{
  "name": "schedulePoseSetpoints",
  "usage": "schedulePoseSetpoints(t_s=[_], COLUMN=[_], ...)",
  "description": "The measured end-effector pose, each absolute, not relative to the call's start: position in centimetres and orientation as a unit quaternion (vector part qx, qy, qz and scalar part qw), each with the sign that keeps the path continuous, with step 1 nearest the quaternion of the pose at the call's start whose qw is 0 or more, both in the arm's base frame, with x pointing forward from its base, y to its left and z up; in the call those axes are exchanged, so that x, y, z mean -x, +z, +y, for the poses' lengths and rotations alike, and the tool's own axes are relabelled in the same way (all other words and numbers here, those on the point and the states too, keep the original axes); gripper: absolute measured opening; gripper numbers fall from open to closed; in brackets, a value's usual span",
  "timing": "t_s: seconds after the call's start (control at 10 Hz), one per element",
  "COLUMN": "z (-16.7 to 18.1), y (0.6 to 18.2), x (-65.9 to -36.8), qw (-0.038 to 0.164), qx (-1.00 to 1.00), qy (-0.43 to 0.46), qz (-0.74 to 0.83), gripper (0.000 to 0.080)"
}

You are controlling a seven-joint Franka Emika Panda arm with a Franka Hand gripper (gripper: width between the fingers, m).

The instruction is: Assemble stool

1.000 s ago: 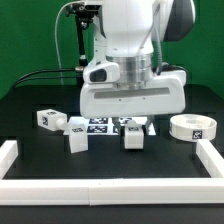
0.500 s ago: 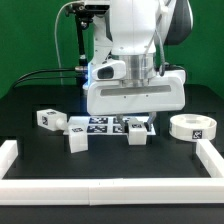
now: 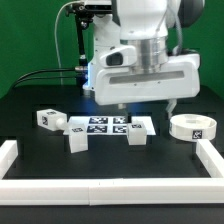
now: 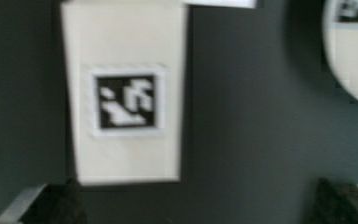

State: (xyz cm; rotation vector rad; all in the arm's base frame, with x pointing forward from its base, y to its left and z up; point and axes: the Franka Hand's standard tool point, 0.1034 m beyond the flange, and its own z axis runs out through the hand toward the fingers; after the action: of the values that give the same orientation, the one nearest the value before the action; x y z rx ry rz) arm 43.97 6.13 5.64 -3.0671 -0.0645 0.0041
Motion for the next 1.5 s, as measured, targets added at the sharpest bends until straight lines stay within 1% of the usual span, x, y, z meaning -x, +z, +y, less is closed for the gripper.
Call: schedulePoseSetpoints(t_s=[0.1, 0.3, 0.4, 0.5, 0.8, 0.9, 1.1, 1.2, 1.5], z=[7.7, 11.7, 11.4, 10.1, 10.2, 10.7, 12.8, 12.5, 12.5], y=[6.3, 6.2, 5.4, 4.2, 4.2, 4.1, 4.5, 4.1, 4.1], x=[-44.3, -43.9, -44.0, -44.1, -44.0, -43.5, -41.8, -41.1, -41.3], qw=[0.039, 0.04, 0.042, 0.042, 0.043, 0.041, 0.04, 0.039, 0.04], qx=[0.999, 0.996, 0.994, 0.994, 0.995, 0.99, 0.981, 0.981, 0.981], qy=[-0.001, -0.01, -0.019, -0.021, -0.017, -0.014, -0.009, -0.011, -0.01], qz=[-0.019, -0.073, -0.103, -0.097, -0.091, -0.137, -0.191, -0.189, -0.189], gripper=[0.0648, 0.0649, 0.0649, 0.0649, 0.0649, 0.0649, 0.0649, 0.0649, 0.0649])
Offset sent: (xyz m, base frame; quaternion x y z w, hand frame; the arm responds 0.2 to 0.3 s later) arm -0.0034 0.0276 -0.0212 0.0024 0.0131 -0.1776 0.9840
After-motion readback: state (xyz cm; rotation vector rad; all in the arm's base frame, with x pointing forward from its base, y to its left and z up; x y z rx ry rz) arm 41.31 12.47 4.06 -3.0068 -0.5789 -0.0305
